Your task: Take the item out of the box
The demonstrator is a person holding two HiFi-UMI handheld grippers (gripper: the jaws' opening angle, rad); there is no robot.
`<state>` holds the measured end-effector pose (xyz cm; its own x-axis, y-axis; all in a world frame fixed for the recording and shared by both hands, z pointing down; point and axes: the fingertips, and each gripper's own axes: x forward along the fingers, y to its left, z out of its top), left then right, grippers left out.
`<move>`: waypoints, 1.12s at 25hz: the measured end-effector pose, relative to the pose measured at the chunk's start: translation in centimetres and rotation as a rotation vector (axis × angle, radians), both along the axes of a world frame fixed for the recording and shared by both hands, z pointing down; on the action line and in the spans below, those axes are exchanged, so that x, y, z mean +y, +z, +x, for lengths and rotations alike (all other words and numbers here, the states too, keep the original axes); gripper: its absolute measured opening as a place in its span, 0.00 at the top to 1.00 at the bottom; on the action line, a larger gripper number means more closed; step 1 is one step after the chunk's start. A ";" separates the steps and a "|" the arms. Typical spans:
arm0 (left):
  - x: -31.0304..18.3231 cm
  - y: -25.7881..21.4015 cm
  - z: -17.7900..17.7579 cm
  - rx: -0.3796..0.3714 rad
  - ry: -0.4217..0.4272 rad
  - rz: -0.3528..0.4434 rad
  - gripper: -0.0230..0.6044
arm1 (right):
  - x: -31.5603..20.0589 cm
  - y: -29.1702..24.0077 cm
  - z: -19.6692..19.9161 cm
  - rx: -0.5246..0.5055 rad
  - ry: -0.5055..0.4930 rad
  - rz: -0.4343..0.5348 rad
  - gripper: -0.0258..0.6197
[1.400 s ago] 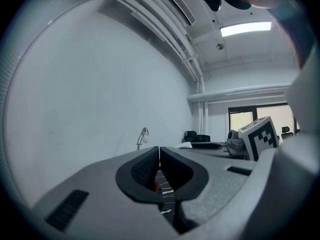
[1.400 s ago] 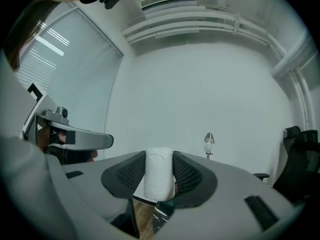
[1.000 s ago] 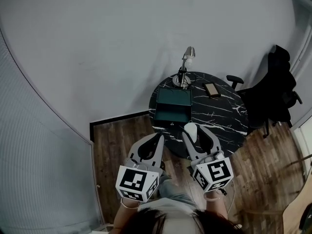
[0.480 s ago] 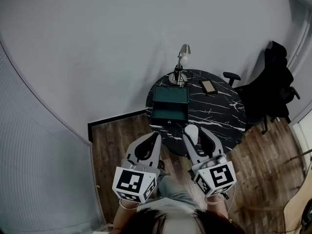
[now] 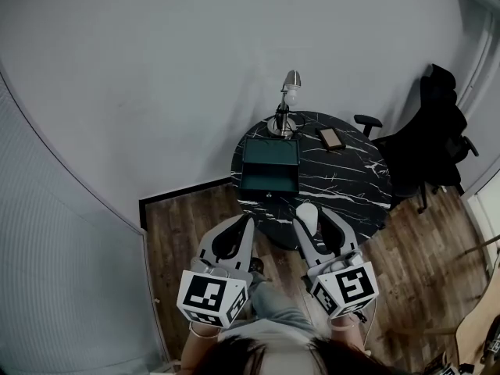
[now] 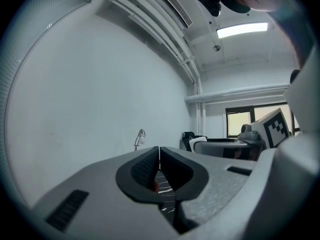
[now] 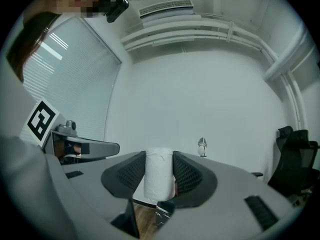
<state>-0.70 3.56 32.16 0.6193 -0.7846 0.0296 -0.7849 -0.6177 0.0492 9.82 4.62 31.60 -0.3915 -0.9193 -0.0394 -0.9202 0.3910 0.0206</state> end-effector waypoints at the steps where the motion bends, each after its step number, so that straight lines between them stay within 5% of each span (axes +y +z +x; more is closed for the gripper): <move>1: 0.0 0.0 0.0 0.000 0.001 0.001 0.94 | 0.0 0.0 0.0 0.000 0.001 -0.001 0.67; 28: 0.0 0.3 0.4 0.005 0.021 0.000 0.94 | -0.3 0.6 -0.2 0.006 -0.002 -0.013 0.68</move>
<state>-0.27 3.56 32.43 0.6358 -0.7714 0.0266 -0.7715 -0.6340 0.0532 9.61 4.27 32.16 -0.3939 -0.9188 -0.0250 -0.9191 0.3934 0.0212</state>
